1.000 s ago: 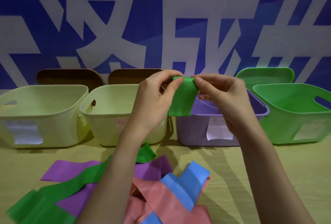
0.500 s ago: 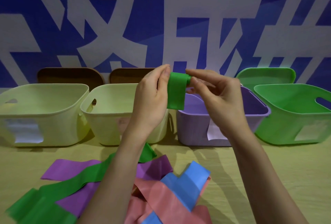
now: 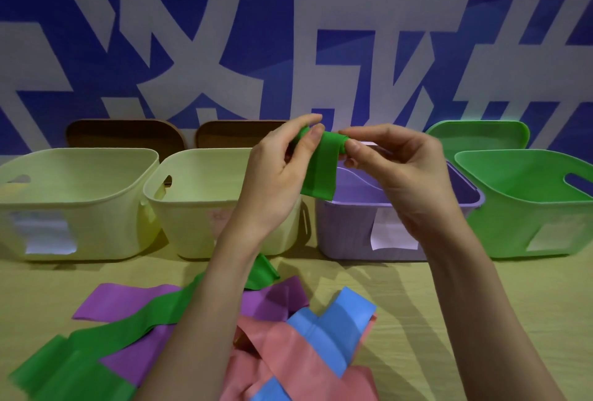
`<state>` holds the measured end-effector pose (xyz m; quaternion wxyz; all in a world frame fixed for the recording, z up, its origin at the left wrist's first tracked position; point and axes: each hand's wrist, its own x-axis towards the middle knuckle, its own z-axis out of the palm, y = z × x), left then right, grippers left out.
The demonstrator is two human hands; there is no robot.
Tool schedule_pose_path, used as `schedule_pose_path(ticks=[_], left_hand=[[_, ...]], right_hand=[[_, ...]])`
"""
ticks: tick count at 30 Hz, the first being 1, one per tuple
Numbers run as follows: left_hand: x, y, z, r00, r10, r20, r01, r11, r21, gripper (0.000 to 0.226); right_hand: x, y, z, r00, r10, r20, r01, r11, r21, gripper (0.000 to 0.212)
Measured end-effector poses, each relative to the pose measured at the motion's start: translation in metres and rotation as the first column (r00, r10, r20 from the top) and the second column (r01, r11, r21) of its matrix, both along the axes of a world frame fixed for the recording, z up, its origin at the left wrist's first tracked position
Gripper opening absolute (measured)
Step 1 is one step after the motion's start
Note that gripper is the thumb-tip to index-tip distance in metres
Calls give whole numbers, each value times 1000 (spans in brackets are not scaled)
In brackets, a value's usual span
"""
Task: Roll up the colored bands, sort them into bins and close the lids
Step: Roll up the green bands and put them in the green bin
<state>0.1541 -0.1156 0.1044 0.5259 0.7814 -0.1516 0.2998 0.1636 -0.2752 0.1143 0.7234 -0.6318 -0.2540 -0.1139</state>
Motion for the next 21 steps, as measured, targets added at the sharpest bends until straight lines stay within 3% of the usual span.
schedule_pose_path(ticks=[2,5,8,12,16,21], left_hand=[[-1,0,0,999,-26,33,28,999,-45,27],[1,1,-1,997,-18,76,21,999,-37,25],[5,0,-5,996,36,76,-39,998,40,37],[2,-2,-6,998,66,22,-68,993,94,49],[1,1,-5,998,60,-30,-57,994,96,53],[3,3,-6,987,151,-59,-141,979,147,48]], right_hand=[[0,0,0,988,97,-123,-84,991,106,21],[1,2,2,890,297,-346,-171,921,351,25],[2,4,2,823,386,-417,-183,875,449,26],[-2,6,3,884,286,-369,-152,924,352,17],[-8,6,3,983,88,-161,-67,989,132,19],[-11,9,3,994,-31,-101,30,999,-11,20]])
